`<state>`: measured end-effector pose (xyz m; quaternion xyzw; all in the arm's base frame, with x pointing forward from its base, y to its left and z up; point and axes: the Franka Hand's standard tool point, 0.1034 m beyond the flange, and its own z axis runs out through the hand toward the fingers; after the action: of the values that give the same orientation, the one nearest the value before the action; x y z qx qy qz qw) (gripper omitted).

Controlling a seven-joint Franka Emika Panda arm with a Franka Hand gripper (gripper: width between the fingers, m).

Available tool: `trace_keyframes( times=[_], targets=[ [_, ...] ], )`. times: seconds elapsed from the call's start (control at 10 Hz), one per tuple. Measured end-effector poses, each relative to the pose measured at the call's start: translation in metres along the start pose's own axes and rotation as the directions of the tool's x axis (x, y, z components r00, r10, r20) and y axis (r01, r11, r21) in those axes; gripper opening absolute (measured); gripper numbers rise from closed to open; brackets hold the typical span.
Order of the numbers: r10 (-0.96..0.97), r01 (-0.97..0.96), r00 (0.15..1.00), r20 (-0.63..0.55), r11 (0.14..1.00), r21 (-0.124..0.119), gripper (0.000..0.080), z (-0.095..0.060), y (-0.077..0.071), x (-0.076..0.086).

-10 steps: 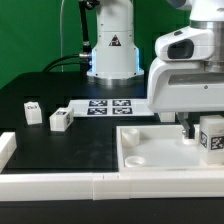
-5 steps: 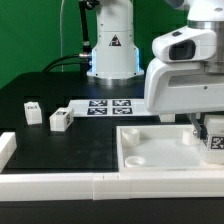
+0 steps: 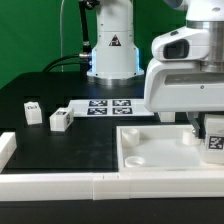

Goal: Assemble one leg

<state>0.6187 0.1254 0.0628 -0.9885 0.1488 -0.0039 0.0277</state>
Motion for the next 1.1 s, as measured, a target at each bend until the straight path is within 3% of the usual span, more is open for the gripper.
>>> trace_keyframes(
  times=[0.2, 0.3, 0.5, 0.7, 0.8, 1.0, 1.1],
  targets=[
    [0.345, -0.345, 0.938, -0.029, 0.939, 0.003, 0.0292, 0.0010, -0.0012, -0.0022],
    [0.429, -0.429, 0.903, -0.030, 0.903, 0.003, 0.0292, 0.0016, -0.0012, -0.0028],
    [0.693, -0.692, 0.721, -0.013, 0.721, 0.022, 0.0292, 0.0029, -0.0025, -0.0028],
    [0.792, -0.791, 0.611, 0.004, 0.611, 0.038, 0.0292, 0.0031, -0.0049, -0.0021],
    [0.764, -0.763, 0.646, 0.002, 0.645, 0.038, 0.0292, 0.0031, -0.0048, -0.0021],
    [0.721, -0.721, 0.693, 0.000, 0.692, 0.044, 0.0530, -0.0009, -0.0068, -0.0009],
    [0.685, -0.684, 0.729, -0.003, 0.728, 0.048, 0.0611, -0.0032, -0.0088, 0.0004]
  ],
)
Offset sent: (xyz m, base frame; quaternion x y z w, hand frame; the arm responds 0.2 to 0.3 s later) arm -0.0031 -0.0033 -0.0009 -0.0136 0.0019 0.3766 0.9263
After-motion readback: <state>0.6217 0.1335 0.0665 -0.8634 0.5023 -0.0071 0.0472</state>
